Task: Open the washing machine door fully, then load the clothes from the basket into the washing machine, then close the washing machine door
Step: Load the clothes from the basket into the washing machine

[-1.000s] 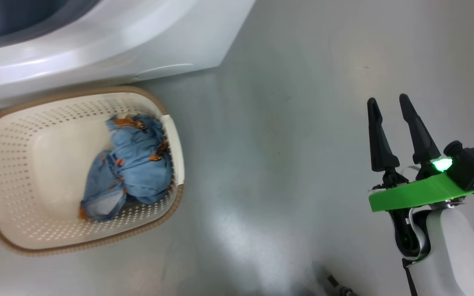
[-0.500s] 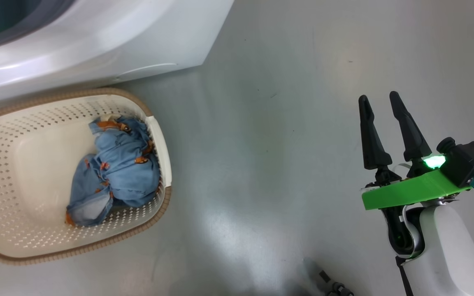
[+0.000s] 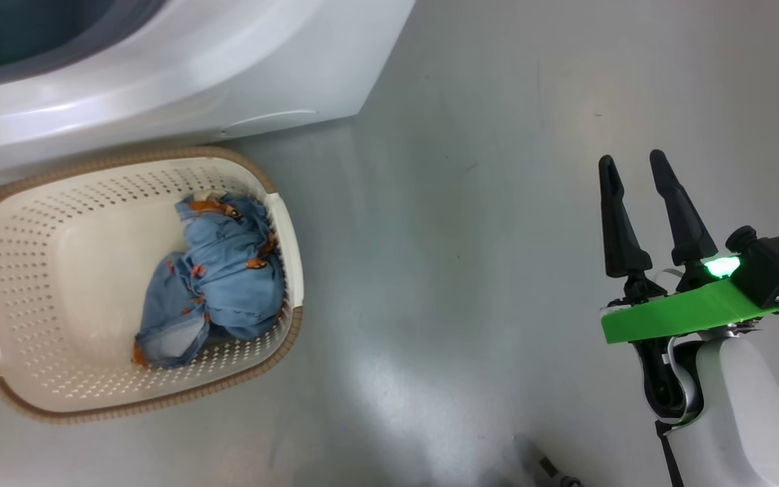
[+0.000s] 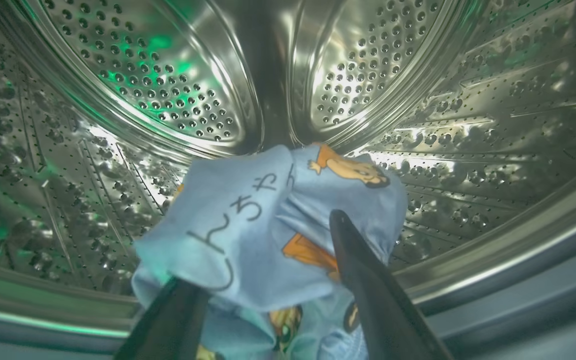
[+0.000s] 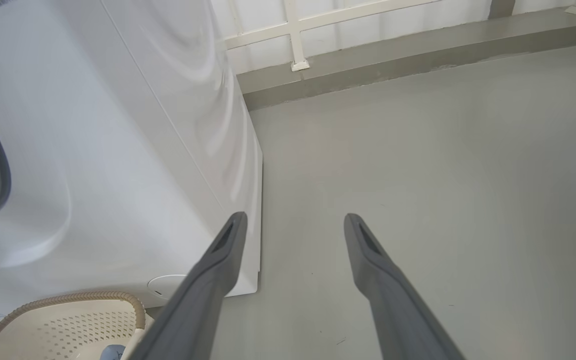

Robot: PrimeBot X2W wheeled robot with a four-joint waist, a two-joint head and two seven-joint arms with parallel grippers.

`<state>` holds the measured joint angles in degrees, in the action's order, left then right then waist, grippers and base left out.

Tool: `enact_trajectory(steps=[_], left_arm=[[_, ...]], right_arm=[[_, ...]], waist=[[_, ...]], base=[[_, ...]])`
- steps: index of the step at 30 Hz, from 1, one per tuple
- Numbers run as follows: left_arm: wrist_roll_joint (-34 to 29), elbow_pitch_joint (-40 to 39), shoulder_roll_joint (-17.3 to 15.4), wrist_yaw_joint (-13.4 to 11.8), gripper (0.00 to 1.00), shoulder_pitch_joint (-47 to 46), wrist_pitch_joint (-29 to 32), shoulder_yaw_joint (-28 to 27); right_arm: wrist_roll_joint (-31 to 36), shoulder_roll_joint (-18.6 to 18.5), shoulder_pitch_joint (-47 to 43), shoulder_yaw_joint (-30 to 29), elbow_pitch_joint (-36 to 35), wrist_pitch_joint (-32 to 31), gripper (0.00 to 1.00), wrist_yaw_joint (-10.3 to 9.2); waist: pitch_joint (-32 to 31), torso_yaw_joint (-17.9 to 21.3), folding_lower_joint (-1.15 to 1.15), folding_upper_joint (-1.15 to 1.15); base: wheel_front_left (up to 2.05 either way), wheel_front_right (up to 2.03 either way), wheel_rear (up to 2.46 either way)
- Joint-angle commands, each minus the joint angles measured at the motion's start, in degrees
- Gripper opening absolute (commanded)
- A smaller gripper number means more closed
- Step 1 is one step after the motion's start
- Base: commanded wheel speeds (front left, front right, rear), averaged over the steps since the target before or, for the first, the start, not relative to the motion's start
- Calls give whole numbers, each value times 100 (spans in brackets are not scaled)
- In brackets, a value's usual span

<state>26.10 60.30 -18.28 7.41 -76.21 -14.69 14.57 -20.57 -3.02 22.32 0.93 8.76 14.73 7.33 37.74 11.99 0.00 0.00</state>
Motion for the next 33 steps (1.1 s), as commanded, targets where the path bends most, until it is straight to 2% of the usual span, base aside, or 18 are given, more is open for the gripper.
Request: enact_trajectory(steps=[1, 7, 14, 24, 33], left_arm=[[66, -229, -196, 8, 100, 208, -30, -81], [124, -581, -83, 8, 100, 722, -30, -182], [-71, -1174, 125, 8, 100, 1460, -30, -577], [-477, -2246, 599, 8, 100, 3003, -31, -1312], [-794, -3132, 946, 8, 100, 4380, -31, -1694]], right_arm=[[87, 13, -177, 68, -122, 27, 100, 16], [199, 13, -222, -20, -123, 27, 100, 16], [264, -57, -328, -79, -85, 27, 100, 16], [280, -303, -647, -125, 40, 27, 100, 16], [275, -528, -1014, -209, 138, 27, 100, 16]], waist=[[-62, -73, 0, 0], [-193, -221, 0, 0], [-497, -394, 0, 0], [-1187, -649, 0, 0], [-1822, -892, 0, 0]], base=[[0, 0, 0], [0, 0, 0], [0, 0, 0], [0, 0, 0], [0, 0, 0]])
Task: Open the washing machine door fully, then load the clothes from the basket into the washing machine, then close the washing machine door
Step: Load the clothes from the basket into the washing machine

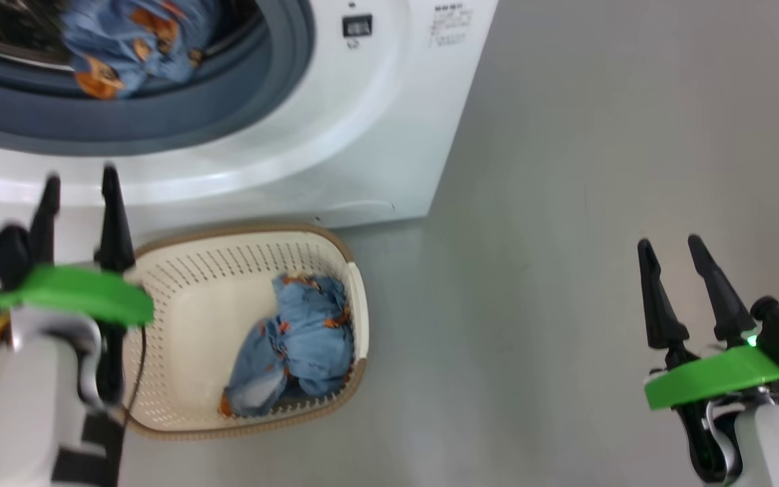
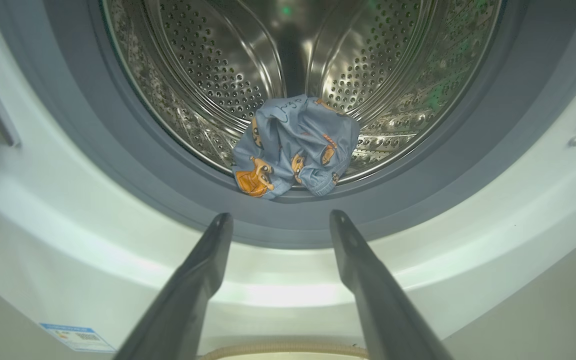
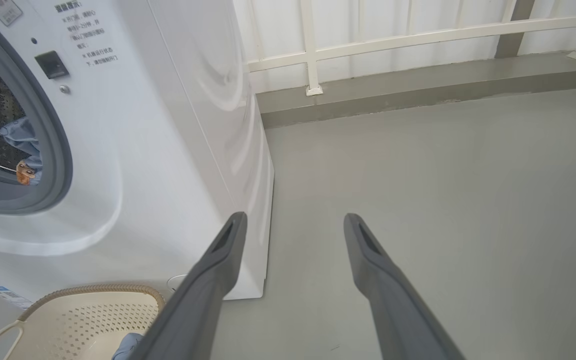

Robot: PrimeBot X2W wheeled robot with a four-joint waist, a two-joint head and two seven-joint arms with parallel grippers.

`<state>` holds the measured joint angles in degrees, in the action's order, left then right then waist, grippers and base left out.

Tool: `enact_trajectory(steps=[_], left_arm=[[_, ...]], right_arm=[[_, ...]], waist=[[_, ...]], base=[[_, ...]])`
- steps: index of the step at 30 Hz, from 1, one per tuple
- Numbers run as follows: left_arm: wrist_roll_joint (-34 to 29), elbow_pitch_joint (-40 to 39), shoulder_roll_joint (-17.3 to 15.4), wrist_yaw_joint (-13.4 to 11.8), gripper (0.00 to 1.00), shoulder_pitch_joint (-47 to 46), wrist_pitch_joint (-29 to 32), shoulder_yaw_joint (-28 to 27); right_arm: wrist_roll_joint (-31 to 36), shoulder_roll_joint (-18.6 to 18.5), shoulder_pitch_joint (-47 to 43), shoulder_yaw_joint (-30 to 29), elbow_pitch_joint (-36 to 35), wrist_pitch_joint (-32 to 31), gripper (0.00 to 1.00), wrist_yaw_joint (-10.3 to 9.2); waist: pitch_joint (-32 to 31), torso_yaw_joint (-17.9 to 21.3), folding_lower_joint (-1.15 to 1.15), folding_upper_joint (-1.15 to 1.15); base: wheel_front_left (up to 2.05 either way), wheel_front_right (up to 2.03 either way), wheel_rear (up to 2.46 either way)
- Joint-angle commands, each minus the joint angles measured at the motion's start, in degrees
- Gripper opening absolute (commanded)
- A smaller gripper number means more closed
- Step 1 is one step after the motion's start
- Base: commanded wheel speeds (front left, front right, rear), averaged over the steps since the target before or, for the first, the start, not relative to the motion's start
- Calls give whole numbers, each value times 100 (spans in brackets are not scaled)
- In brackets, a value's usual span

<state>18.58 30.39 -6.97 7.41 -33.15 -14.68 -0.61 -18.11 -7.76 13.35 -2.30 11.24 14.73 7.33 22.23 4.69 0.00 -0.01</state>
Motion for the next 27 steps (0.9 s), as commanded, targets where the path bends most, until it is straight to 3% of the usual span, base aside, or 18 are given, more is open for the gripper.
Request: enact_trajectory(steps=[1, 11, 27], left_arm=[[-69, -212, -159, 8, 100, 238, -32, -212], [-223, -895, 2, 8, 100, 1823, -32, -371], [-374, -1985, 270, 8, 100, 3322, -32, -757]], right_arm=[[27, -72, -167, 113, -95, 27, 100, 16], [-21, -226, -887, 73, -16, 27, 100, 16], [-73, -327, -1453, -50, -98, 27, 100, 16]], waist=[[-363, -181, 0, 1], [-1222, -340, 0, 1], [-1628, -355, 0, 1]], base=[[0, 0, 0], [0, 0, 0], [0, 0, 0]])
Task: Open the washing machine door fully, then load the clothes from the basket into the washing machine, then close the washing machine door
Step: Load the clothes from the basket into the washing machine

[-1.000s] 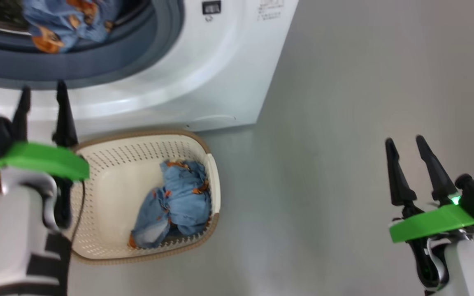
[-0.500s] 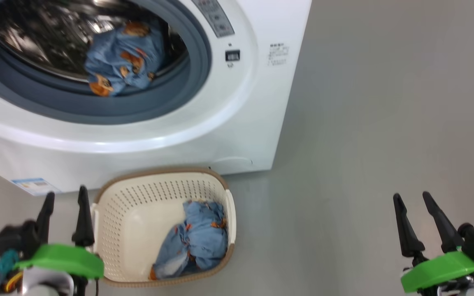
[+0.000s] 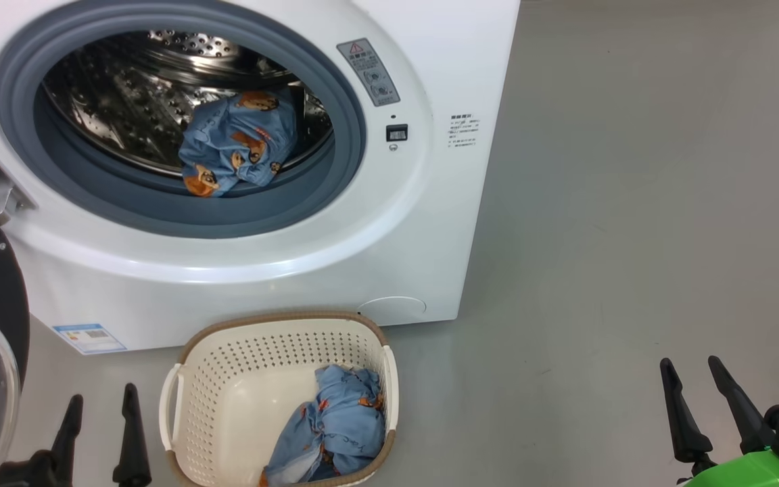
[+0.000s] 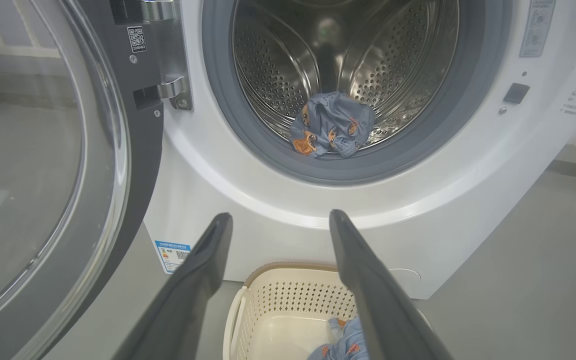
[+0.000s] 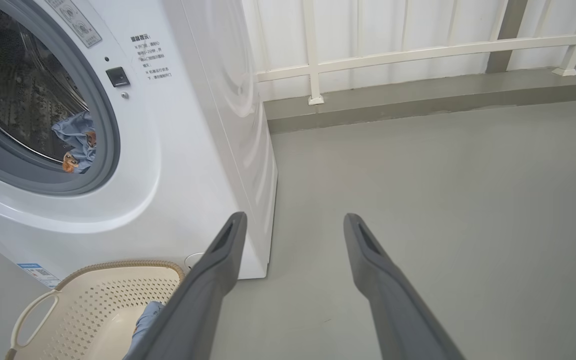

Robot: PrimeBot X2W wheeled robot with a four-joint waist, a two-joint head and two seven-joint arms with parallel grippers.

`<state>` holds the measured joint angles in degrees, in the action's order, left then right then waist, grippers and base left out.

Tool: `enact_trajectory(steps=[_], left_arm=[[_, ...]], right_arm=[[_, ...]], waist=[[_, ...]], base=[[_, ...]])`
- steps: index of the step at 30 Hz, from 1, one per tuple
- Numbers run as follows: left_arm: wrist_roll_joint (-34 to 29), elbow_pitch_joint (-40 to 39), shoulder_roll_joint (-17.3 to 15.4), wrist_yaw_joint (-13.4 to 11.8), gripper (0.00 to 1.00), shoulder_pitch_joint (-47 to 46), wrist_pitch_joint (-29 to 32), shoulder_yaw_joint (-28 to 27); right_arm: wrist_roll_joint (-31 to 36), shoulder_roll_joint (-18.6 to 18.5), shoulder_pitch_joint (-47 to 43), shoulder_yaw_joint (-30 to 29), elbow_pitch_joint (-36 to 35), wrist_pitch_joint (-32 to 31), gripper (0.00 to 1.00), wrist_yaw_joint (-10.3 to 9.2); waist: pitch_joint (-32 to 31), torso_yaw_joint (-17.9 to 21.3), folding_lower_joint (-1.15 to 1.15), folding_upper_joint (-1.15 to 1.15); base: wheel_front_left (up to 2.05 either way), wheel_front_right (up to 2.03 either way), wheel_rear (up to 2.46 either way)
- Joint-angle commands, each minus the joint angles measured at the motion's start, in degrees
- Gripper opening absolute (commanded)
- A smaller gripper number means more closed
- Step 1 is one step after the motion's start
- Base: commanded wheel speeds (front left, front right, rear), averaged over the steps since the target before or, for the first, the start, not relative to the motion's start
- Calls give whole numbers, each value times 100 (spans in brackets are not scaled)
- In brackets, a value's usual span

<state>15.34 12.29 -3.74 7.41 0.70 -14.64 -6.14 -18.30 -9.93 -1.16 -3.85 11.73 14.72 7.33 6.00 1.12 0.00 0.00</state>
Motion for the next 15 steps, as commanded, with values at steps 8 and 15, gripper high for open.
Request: enact_trajectory(steps=[8, 15], left_arm=[[-64, -292, 4, 8, 100, 38, -36, -200], [-19, -164, 24, 8, 100, -50, -36, -27]], right_arm=[[-46, -107, -22, 103, -173, 28, 100, 16], [-28, -72, 67, 126, -188, 28, 100, 16]], waist=[[7, 23, 0, 0], [122, 37, 0, 0]], base=[[0, 0, 0], [0, 0, 0]])
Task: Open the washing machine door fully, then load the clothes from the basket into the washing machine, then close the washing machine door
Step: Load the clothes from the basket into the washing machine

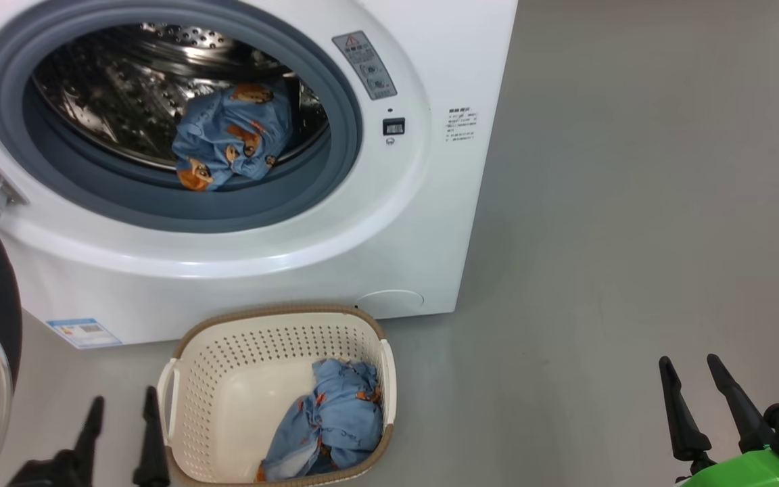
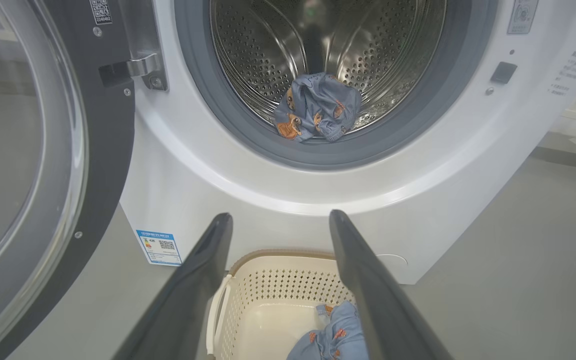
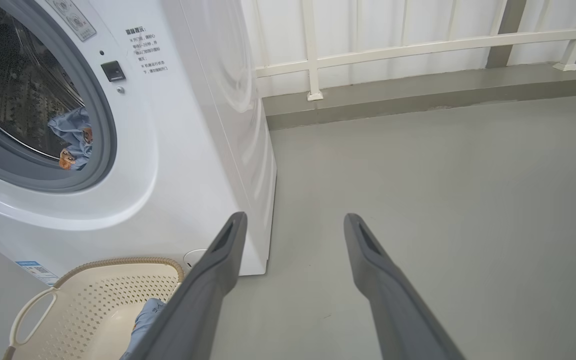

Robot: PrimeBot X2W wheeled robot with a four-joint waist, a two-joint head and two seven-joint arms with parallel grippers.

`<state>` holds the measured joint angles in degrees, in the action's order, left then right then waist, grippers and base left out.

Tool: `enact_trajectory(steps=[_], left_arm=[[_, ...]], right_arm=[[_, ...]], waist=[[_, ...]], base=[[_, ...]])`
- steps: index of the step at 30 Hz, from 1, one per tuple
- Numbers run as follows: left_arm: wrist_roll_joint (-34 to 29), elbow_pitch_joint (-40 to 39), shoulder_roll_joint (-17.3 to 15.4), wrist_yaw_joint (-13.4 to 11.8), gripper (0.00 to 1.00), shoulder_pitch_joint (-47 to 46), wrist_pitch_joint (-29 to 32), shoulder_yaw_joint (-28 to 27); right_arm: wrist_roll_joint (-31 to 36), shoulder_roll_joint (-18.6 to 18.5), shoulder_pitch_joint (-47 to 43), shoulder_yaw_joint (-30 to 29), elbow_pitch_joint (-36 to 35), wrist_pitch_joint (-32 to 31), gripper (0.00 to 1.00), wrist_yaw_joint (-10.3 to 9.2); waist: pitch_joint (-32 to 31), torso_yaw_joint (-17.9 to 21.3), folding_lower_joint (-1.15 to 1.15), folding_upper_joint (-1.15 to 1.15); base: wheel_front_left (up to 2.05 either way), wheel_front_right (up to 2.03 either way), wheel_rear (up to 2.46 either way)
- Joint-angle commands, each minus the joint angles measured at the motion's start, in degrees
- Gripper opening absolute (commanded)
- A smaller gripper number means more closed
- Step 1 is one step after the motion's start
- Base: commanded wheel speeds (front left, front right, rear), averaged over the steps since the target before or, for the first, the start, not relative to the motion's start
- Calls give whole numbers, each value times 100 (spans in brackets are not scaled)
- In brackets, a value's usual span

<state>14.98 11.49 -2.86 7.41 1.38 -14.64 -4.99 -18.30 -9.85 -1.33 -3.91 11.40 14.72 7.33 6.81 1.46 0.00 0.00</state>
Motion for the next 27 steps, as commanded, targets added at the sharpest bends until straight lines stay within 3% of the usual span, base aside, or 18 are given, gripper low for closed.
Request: enact_trajectory(steps=[1, 13, 21, 27], left_arm=[[25, -20, -61, 8, 100, -148, -36, -98], [316, 1317, -18, 8, 100, -914, -36, 585], [623, 2811, -90, 8, 100, -2199, -36, 1351], [1004, 4068, -189, 8, 100, -3217, -36, 2269]], right_arm=[[-22, -69, 108, 138, -157, 28, 100, 16], [-10, 83, 556, 182, -264, 28, 100, 16], [44, 225, 1132, 226, -420, 28, 100, 16], [71, 284, 1503, 251, -487, 28, 100, 16]], waist=[[70, 6, 0, 0], [829, 139, 0, 0], [1852, 267, 0, 0], [2568, 355, 0, 0]], base=[[0, 0, 0], [0, 0, 0], [0, 0, 0], [0, 0, 0]])
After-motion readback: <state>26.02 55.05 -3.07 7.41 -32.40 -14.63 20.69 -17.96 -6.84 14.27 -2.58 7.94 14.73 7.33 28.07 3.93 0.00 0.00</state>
